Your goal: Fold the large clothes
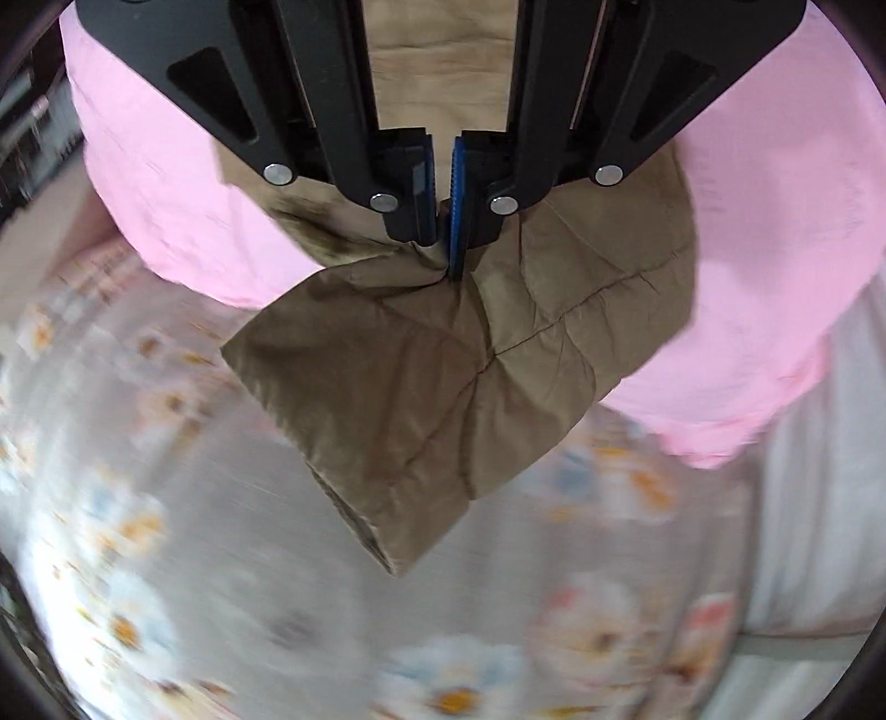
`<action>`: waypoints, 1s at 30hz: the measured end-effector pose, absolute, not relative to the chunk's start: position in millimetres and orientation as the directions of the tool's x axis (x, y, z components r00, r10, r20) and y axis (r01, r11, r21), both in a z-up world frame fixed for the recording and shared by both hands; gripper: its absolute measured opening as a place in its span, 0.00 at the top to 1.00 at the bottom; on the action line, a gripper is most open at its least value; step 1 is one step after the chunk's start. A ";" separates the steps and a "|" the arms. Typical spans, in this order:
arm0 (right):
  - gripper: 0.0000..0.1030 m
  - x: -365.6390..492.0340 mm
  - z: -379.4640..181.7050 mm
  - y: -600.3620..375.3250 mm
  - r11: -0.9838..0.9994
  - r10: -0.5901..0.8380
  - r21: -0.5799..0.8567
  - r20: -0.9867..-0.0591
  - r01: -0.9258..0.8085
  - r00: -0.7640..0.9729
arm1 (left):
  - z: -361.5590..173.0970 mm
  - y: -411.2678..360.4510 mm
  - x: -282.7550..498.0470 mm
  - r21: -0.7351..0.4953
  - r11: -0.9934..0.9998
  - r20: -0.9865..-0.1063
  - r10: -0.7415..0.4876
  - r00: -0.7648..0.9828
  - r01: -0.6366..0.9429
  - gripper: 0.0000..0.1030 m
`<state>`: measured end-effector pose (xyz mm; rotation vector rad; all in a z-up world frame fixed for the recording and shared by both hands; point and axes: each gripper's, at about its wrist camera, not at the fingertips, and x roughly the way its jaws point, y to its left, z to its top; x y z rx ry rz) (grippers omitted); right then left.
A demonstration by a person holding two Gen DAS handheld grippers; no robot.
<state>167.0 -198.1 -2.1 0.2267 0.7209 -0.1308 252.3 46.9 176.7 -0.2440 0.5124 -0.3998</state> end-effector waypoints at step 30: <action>0.38 216.8 -3.2 -312.7 0.840 0.125 0.438 -0.731 0.321 0.671 | -31.0 129.3 313.7 -0.754 0.646 -0.592 -0.593 0.545 -0.116 0.36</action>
